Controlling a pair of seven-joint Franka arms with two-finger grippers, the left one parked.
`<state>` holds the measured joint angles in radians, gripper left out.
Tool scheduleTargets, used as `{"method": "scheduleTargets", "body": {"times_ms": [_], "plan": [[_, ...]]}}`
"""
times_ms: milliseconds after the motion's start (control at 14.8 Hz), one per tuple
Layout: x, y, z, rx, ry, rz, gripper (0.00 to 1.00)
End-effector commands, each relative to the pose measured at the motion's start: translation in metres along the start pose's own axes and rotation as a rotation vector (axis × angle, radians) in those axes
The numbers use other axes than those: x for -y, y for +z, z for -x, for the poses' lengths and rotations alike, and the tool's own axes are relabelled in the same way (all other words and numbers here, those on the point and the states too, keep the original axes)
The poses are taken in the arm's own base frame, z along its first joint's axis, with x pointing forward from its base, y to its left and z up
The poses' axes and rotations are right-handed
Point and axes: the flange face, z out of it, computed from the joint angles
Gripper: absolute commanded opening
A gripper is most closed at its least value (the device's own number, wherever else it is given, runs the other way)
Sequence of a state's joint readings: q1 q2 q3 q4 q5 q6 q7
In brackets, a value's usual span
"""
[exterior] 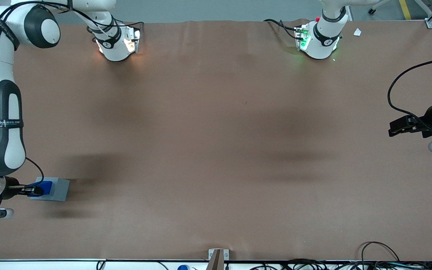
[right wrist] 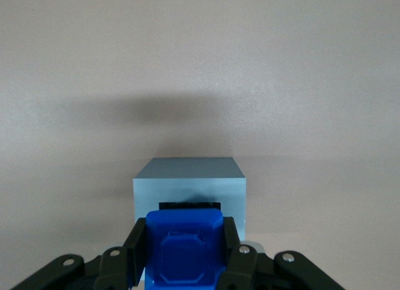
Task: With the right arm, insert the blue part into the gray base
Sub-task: 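Align the blue block above the gray base's square opening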
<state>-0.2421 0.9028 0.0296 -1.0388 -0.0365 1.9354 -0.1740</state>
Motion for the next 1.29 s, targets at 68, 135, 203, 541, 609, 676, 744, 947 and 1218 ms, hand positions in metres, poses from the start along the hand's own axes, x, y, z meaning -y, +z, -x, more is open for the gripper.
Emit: {"method": "scheduleTargets", "body": {"times_ms": [68, 135, 203, 541, 609, 676, 744, 947, 1218], "plan": [[-0.005, 0.034, -0.002, 0.008, -0.001, -0.014, 0.0], [-0.004, 0.034, -0.002, 0.01, -0.003, -0.013, 0.0], [-0.003, 0.034, -0.001, 0.014, -0.005, -0.014, 0.0], [-0.005, 0.028, 0.001, 0.033, -0.001, -0.013, 0.0], [-0.005, 0.021, 0.001, 0.03, 0.003, -0.012, 0.0], [-0.005, 0.014, 0.0, 0.019, 0.002, -0.009, 0.0], [-0.008, 0.009, -0.002, 0.008, 0.006, -0.007, 0.0], [-0.008, -0.007, -0.002, 0.01, 0.005, -0.006, 0.0], [-0.005, -0.027, -0.002, 0.01, 0.001, -0.007, 0.0]]}}
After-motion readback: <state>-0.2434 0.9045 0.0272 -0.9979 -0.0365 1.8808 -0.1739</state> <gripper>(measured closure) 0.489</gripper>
